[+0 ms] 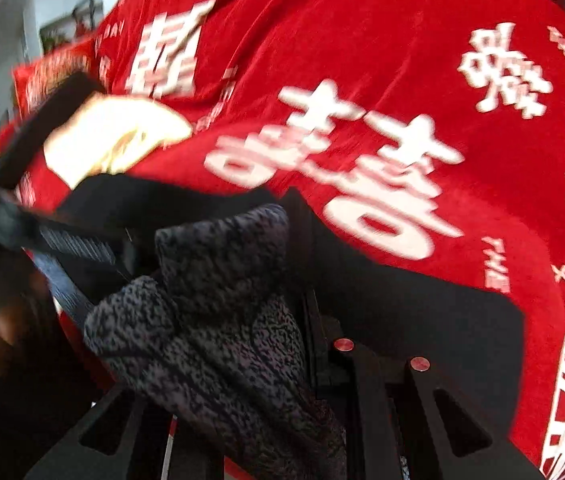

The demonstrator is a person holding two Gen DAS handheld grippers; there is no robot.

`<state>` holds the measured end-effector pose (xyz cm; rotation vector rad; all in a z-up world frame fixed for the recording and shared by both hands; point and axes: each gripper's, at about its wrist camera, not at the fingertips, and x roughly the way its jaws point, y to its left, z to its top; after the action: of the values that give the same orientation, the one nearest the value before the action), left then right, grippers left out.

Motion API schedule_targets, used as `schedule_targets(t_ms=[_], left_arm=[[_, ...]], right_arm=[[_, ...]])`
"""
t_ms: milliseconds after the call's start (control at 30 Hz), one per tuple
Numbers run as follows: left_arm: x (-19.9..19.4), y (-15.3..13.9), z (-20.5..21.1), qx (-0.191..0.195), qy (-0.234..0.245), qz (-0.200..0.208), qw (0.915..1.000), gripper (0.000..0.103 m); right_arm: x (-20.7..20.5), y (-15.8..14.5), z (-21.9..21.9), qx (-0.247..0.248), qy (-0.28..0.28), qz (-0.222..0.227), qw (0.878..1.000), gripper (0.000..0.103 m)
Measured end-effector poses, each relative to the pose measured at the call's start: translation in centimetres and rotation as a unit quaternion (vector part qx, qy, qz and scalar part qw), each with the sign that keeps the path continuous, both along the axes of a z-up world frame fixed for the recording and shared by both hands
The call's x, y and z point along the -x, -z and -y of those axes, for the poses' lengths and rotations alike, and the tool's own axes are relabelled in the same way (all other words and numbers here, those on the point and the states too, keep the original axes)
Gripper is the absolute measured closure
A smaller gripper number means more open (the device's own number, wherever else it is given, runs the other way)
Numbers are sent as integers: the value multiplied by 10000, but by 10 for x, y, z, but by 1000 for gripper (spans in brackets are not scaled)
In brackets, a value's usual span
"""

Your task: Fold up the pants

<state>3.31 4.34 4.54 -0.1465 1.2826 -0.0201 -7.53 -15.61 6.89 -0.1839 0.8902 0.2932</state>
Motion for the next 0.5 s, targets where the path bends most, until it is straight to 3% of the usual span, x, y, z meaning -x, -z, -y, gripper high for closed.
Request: schedule_targets(t_ms=[67, 133, 167, 300, 400, 500], left_arm=[[0, 1, -4, -31, -17, 10, 10000, 0], [0, 1, -5, 9, -33, 15, 10000, 0], [-1, 1, -4, 31, -46, 22, 10000, 0], [0, -8, -1, 53, 9, 123, 9999, 0], [5, -21, 13, 73, 219, 270, 9994, 0], [14, -33, 48, 128, 686, 420, 9967, 0]], right_arm=[[-4, 17, -16, 238, -95, -189, 9995, 72], [-3, 23, -27, 166, -353, -405, 9984, 12], [2, 22, -30, 89, -489, -461, 9977, 8], [37, -9, -31, 69, -760, 26, 9971, 8], [66, -41, 9, -263, -441, 331, 9981, 8], [79, -46, 71, -467, 39, 134, 9988, 8]])
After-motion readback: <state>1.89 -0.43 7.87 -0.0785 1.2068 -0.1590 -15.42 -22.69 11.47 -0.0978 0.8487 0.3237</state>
